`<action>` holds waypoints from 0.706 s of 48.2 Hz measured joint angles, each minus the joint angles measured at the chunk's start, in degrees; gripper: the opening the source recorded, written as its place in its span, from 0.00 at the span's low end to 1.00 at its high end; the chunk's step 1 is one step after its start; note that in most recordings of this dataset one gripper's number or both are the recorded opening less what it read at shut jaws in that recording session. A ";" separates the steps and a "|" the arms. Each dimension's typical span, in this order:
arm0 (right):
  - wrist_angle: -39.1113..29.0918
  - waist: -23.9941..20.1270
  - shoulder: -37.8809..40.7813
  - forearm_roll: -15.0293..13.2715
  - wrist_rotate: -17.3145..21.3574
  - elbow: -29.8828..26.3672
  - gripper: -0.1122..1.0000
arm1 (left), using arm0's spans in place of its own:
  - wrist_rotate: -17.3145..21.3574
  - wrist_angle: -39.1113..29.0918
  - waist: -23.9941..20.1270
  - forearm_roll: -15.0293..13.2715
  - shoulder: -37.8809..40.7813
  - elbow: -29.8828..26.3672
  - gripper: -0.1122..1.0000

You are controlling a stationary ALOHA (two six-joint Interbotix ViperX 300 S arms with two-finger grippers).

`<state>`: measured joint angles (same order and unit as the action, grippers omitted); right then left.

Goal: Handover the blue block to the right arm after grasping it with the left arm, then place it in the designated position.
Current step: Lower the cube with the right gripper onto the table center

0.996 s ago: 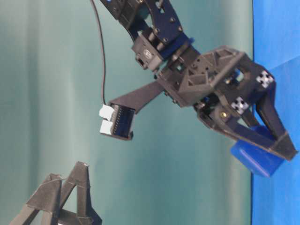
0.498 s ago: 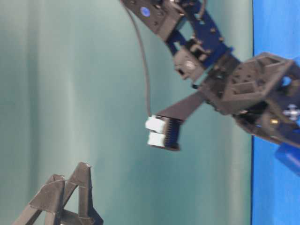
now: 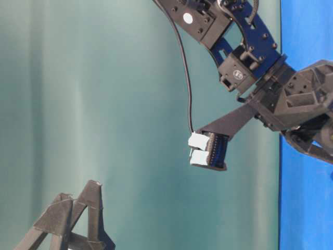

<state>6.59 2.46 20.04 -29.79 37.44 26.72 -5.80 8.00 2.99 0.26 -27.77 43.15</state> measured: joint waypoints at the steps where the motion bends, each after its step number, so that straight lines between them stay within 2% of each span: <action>1: 0.00 0.00 0.00 0.00 0.09 0.00 0.43 | 0.00 0.00 0.00 0.00 0.00 0.00 0.94; 15: 0.18 0.00 0.00 0.26 0.09 0.35 0.43 | -0.26 0.09 0.00 0.00 0.00 0.00 0.94; 28: -0.09 0.00 0.00 2.46 0.09 0.35 0.43 | -0.44 0.09 0.00 0.00 0.00 0.00 0.94; 31: -0.26 0.00 0.00 2.81 0.09 0.35 0.54 | -0.44 0.00 0.00 0.00 0.00 0.00 0.94; 34: -0.35 0.00 0.00 2.99 0.09 0.35 0.72 | -0.44 0.00 0.00 0.00 0.00 0.00 0.94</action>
<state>6.24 2.46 20.04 -26.81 37.53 27.07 -6.24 8.00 2.99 0.26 -27.77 43.15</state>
